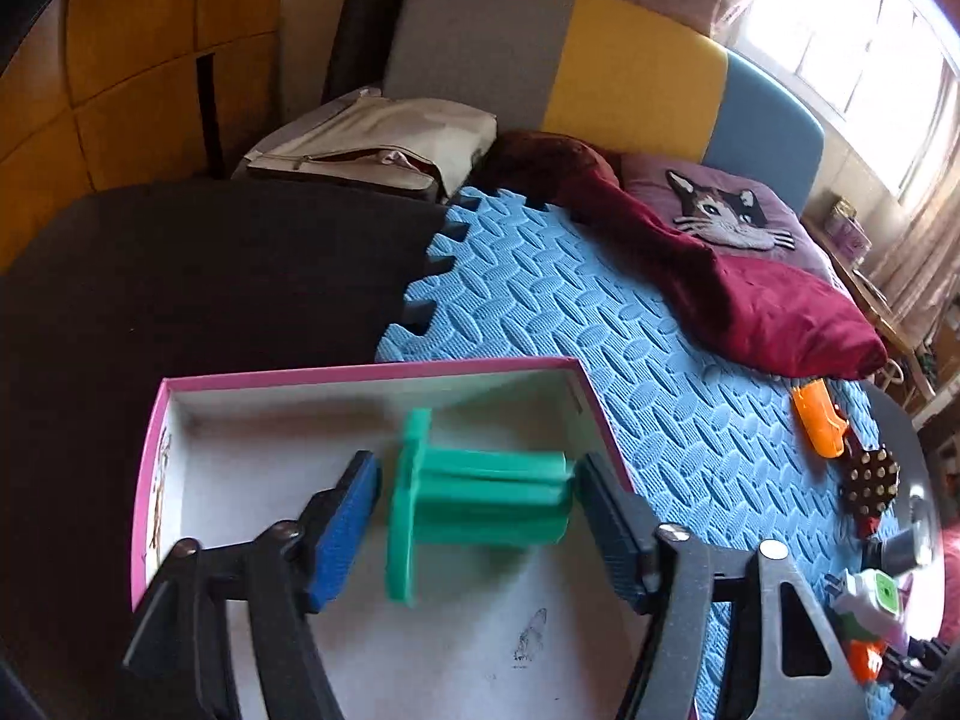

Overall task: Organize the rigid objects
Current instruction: 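Carry the green spool to the white tray and open the left tool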

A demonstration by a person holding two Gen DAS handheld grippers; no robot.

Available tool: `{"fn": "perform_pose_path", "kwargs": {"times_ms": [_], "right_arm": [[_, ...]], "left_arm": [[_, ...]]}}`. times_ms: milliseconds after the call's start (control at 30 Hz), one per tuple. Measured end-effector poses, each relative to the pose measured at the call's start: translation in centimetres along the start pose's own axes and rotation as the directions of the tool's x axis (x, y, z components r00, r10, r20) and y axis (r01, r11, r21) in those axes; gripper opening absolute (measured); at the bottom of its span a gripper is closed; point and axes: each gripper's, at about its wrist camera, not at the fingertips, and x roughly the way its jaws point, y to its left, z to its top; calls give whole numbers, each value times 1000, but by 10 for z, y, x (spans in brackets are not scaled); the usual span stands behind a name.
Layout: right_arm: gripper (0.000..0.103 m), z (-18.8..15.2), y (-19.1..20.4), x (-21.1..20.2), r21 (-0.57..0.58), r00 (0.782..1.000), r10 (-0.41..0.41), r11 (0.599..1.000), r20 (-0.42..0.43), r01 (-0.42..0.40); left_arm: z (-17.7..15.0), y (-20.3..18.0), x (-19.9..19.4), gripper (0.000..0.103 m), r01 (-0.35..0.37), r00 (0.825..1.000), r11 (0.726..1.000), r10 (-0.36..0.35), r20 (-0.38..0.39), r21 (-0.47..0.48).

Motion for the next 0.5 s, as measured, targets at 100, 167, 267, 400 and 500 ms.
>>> {"fn": "perform_pose_path", "kwargs": {"times_ms": [100,167,267,400,500], "right_arm": [[41,0,0,0,-1,1000,-2,1000,2,2],[41,0,1,-1,2,1000,-2,1000,2,2],[41,0,0,-1,4,1000,-1,1000,3,1],[41,0,1,-2,0,1000,-5,1000,7,5],[41,-1,2,-2,-2,1000,-9,1000,11,9]], "left_arm": [[-6,5,-11,81,-26,999,1000,26,18,1],[-15,11,-25,81,-35,999,999,35,28,-6],[-34,17,-48,81,-28,999,1000,28,46,-12],[-65,15,-74,81,-35,998,999,34,49,17],[-89,11,-87,81,-38,999,999,36,35,35]]}}
